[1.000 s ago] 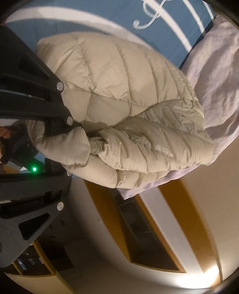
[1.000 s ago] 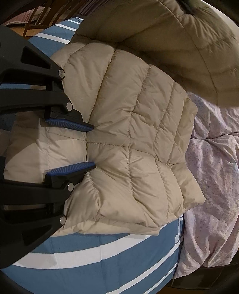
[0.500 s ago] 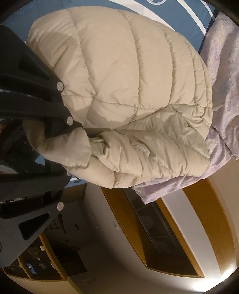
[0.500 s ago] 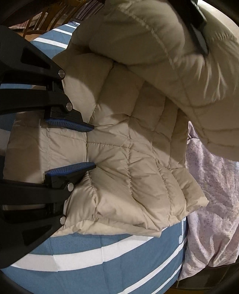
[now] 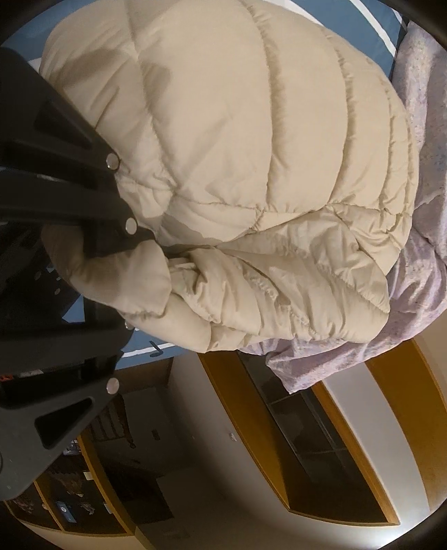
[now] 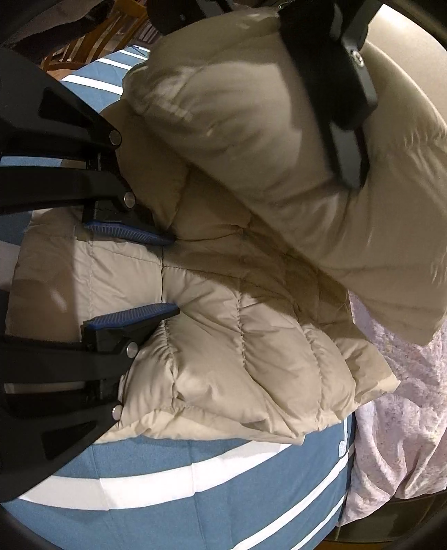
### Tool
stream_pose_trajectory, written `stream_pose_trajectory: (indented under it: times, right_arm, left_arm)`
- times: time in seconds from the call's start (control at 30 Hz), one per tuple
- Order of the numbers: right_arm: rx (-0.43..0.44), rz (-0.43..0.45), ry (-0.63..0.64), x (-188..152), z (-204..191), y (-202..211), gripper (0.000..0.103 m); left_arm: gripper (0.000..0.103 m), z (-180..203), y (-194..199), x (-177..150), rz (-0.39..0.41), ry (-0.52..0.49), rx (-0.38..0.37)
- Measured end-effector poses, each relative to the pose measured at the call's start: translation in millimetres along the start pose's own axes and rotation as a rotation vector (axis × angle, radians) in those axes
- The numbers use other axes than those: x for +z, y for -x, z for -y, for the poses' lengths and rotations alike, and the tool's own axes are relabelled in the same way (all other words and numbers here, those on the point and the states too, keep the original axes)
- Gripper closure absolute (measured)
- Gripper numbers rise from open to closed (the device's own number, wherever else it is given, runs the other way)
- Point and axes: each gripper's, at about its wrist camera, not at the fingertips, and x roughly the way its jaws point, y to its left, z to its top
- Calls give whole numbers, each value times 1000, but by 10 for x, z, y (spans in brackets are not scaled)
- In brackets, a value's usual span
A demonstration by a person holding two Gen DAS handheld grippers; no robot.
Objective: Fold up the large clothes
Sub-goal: 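Lift the jacket side with the left tool and fold it over the body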
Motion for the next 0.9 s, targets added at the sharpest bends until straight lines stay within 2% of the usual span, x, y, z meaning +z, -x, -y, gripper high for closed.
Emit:
stream_pose_trajectory:
  times: [0.5,0.9]
  right_arm:
    - [68,20,-75,19,178,21,66]
    - [106,40,-175,-71,412,216,68]
  left_arm:
    - [90,72,-276,51,-58,-9,6]
    - [89,111,-395,93,-118,-27,22]
